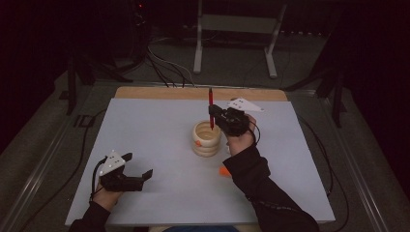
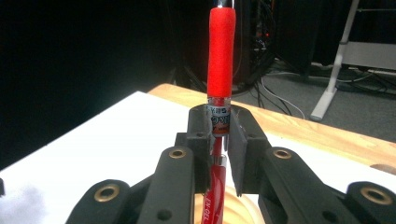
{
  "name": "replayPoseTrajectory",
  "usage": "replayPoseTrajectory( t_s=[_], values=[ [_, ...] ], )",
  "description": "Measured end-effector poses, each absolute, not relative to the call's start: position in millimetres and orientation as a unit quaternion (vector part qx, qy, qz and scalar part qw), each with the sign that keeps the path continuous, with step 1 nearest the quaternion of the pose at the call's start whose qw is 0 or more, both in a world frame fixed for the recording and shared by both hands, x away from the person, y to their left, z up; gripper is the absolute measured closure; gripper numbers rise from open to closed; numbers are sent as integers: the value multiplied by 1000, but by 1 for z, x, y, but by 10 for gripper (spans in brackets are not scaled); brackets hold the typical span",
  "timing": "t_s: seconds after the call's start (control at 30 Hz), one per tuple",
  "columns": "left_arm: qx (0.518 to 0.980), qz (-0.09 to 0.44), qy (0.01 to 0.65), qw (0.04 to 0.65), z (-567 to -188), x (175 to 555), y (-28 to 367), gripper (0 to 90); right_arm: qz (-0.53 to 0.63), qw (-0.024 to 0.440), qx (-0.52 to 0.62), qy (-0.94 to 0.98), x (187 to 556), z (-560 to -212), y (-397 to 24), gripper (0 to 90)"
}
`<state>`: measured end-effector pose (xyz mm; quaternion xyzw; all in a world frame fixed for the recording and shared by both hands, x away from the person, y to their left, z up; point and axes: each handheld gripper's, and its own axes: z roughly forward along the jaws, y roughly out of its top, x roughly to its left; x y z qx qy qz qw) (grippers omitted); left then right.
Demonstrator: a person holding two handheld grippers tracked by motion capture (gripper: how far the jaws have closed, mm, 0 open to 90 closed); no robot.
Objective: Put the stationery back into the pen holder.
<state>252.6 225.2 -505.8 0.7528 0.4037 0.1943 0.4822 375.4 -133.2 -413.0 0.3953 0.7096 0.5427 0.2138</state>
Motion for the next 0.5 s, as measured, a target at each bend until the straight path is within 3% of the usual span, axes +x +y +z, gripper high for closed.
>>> replayPoseTrajectory(
  t_s=[0.5],
  values=[
    [749, 193, 407, 485, -506, 253, 225, 3, 522, 201, 404, 724, 376, -432, -127, 797]
  ],
)
